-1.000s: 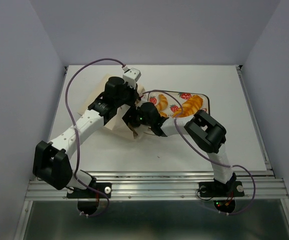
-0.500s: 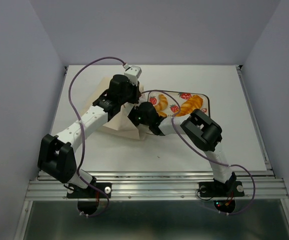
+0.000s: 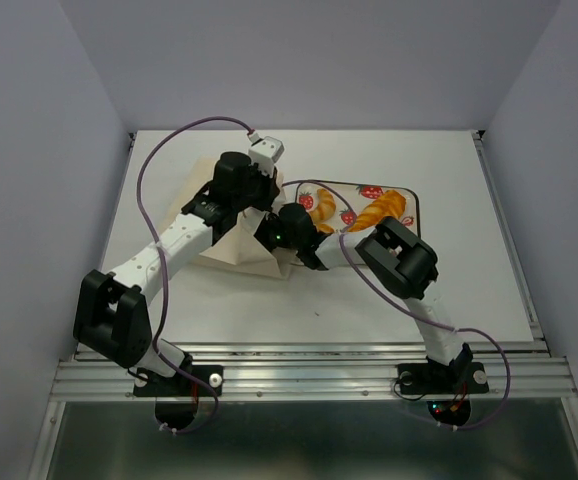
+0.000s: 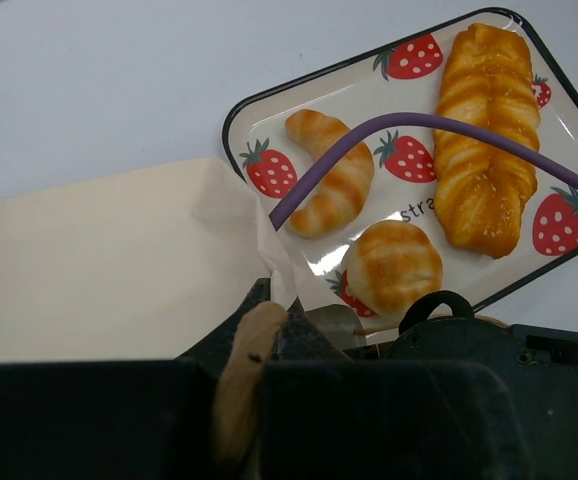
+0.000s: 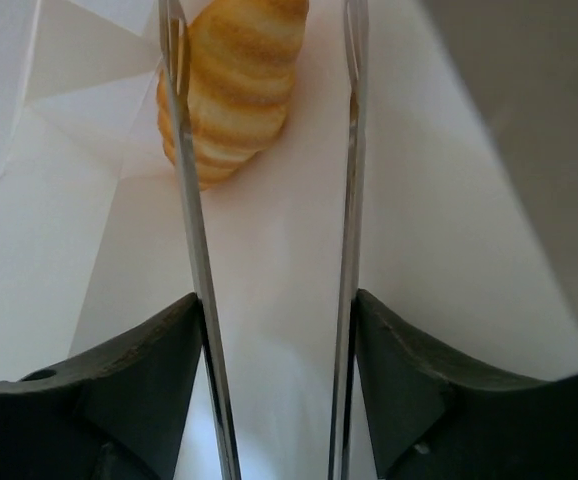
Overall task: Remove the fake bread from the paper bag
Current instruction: Take out the fake bread from the paper bag.
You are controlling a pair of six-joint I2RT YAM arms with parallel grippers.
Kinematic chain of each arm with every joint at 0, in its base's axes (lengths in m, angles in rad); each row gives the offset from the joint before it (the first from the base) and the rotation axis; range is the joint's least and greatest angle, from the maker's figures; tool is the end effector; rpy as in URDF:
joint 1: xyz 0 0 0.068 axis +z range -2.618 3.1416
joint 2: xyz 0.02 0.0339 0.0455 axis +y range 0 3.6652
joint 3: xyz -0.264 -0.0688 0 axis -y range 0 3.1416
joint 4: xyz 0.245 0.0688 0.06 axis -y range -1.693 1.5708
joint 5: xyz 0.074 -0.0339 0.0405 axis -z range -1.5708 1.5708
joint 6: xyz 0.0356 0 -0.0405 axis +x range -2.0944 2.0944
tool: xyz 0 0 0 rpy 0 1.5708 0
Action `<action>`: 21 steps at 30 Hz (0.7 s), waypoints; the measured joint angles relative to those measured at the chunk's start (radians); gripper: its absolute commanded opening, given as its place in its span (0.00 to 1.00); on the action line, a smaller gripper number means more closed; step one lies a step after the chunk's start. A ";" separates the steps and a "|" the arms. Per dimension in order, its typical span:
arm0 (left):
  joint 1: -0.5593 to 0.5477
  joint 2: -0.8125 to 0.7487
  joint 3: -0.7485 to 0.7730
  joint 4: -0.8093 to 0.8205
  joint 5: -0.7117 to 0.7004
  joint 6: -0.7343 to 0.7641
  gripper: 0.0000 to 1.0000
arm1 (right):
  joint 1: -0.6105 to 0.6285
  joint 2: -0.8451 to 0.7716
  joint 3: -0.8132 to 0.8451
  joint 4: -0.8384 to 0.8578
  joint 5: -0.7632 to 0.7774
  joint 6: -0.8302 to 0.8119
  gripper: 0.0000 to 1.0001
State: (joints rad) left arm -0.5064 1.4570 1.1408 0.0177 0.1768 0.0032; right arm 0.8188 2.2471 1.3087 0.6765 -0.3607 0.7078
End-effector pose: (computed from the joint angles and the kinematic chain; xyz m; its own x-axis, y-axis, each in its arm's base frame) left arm 0.2993 -0.1732 0.3246 -0.2552 0.1451 -0.9559 0.6253 0.7789 -0.0487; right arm 0.3201 0.3607 0.1295 -0.7301 0.1100 -0.6745 -0.5811 0.4194 0.6974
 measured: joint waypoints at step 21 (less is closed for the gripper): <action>-0.035 -0.002 0.000 0.015 -0.045 -0.064 0.00 | 0.007 -0.158 -0.211 0.017 0.054 -0.005 0.13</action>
State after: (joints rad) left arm -0.5415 1.4551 1.1412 0.0326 0.1318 -0.0608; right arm 0.8257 2.0888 1.0973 0.6933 -0.3069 0.7029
